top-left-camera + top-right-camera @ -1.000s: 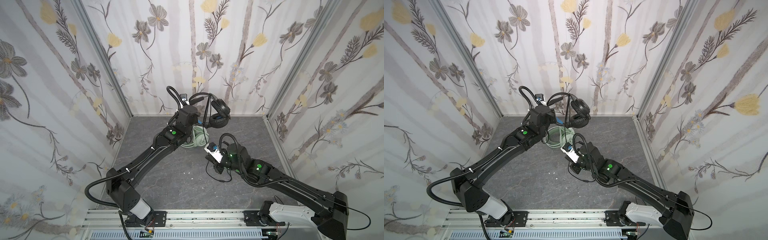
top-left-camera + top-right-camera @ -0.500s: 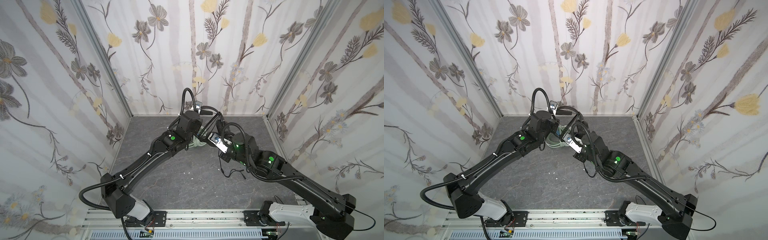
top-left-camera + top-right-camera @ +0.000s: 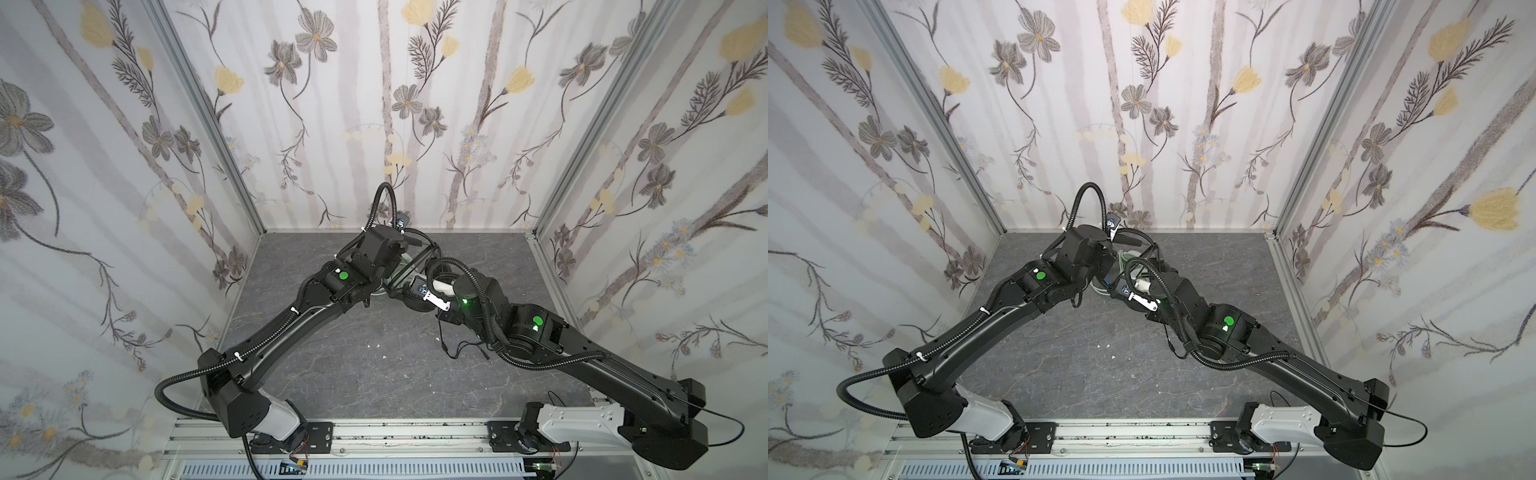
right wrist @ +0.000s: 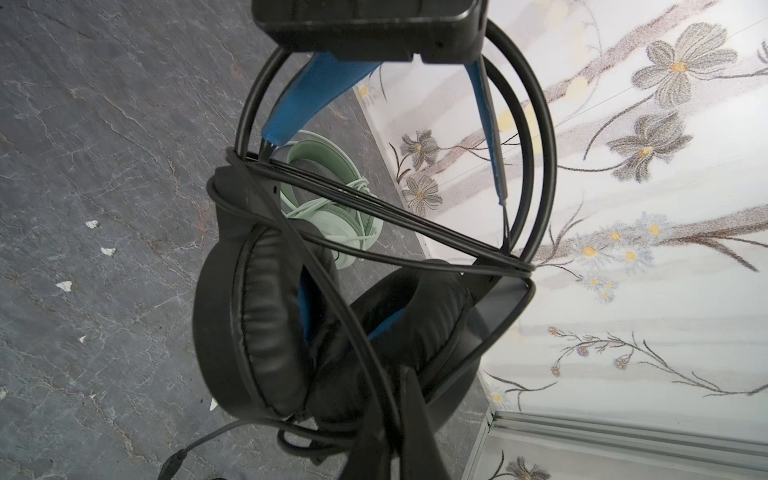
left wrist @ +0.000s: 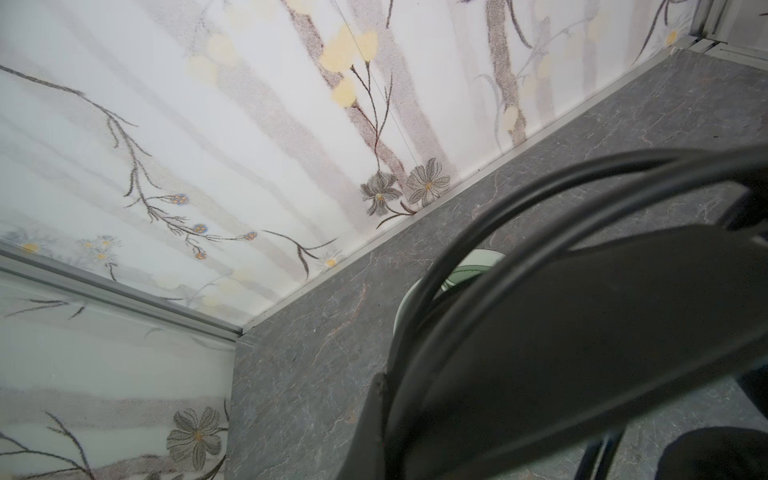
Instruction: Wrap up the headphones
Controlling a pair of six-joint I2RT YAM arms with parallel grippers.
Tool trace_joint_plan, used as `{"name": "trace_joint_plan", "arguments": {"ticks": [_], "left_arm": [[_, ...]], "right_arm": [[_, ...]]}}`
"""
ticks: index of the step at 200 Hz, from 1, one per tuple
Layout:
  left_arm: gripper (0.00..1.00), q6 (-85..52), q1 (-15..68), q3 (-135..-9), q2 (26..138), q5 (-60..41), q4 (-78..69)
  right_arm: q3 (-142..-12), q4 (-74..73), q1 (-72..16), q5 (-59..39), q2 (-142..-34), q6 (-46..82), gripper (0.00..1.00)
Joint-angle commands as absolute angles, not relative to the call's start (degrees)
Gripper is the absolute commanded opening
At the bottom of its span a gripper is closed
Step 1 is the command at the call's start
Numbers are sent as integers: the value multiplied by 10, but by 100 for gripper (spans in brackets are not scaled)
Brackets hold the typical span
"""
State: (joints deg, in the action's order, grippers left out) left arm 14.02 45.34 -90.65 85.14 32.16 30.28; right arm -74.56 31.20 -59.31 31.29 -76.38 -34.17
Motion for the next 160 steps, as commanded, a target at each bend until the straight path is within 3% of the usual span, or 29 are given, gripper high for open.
{"name": "trace_joint_plan", "arguments": {"ticks": [1,49,118,160], "left_arm": [[0,141,453,-915,848,388,290],[0,146,459,-910,846,424,247],[0,184,466,-949,875,429,265],[0,175,463,-956,878,382,312]], "right_arm": [[-748,305,-594,324,-755,-333,0],[-750,300,-595,204,-742,-233,0],[-751,323,-594,308,-755,-296,0],[-746,312,-588,356,-766,-341,0]]}}
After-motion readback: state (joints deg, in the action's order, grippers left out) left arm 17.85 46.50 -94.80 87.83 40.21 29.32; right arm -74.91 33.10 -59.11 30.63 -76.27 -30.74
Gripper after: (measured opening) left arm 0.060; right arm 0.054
